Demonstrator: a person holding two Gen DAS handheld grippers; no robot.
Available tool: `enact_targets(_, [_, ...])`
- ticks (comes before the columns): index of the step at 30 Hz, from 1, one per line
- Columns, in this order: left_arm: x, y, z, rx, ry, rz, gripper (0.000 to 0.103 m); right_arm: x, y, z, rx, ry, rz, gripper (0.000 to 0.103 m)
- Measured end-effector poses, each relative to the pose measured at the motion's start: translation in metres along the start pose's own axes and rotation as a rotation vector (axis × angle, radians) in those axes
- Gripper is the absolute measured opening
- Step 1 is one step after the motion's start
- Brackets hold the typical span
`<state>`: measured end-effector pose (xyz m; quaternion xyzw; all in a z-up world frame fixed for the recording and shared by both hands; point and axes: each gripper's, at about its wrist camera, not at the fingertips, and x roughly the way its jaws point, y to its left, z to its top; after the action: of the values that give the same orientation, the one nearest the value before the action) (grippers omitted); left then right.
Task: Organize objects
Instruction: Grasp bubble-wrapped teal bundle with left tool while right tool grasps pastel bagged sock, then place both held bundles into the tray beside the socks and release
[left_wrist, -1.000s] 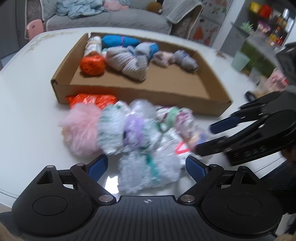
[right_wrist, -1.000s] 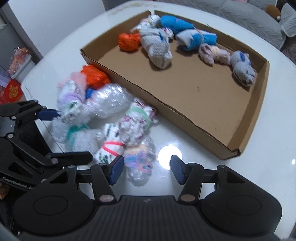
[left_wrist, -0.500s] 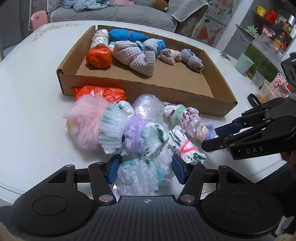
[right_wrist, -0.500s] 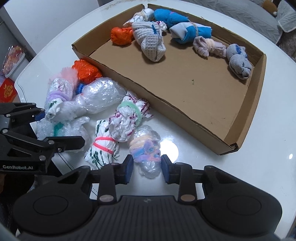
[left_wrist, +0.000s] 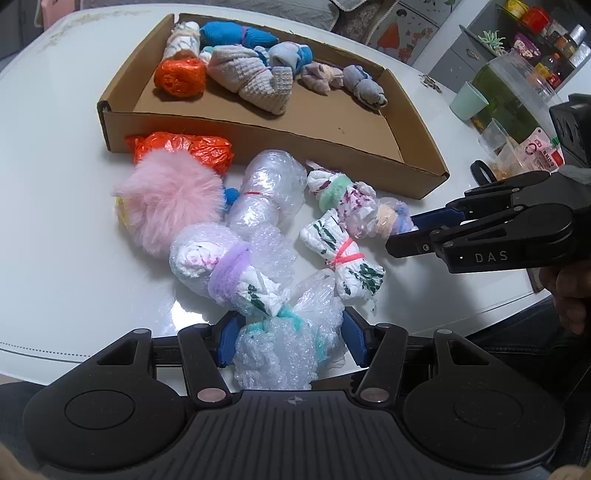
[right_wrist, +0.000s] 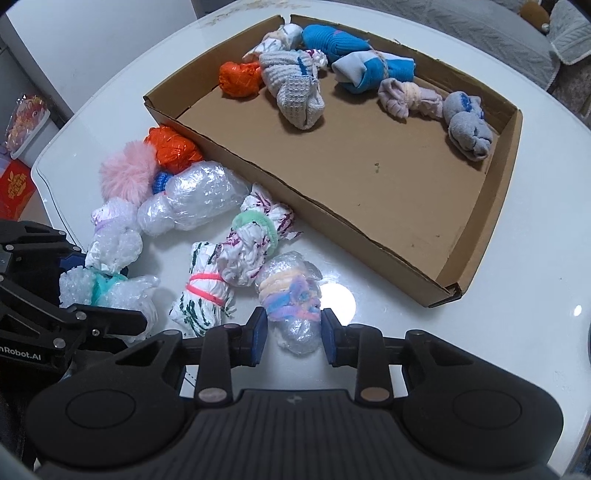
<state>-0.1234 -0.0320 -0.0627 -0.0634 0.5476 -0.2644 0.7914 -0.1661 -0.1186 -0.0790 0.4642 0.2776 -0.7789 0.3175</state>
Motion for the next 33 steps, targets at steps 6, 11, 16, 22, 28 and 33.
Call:
enact_targets(6, [-0.008,-0.010,-0.008,0.034,0.001,-0.005,0.061,-0.008,-0.003,-0.001,-0.002,-0.004,0.014,0.028])
enact_targets(11, [-0.008,-0.004,-0.012,0.016,0.003,0.003,0.061,-0.015,-0.009,-0.002,0.011,-0.013,0.012,0.028])
enact_targets(16, [-0.010,-0.005,-0.013,0.027,0.019,-0.013,0.061,-0.017,-0.010,-0.003,0.005,-0.005,0.009,0.028])
enact_targets(22, [-0.008,-0.009,-0.020,0.042,0.032,-0.033,0.061,-0.022,-0.013,-0.003,-0.003,-0.014,0.010,0.028])
enact_targets(28, [-0.022,-0.015,-0.018,0.044,0.008,-0.047,0.061,-0.038,-0.020,-0.002,0.009,-0.052,0.029,0.028])
enact_targets(33, [-0.046,-0.027,-0.005,0.077,-0.049,-0.049,0.061,-0.061,-0.036,0.002,0.048,-0.129,0.031,0.028])
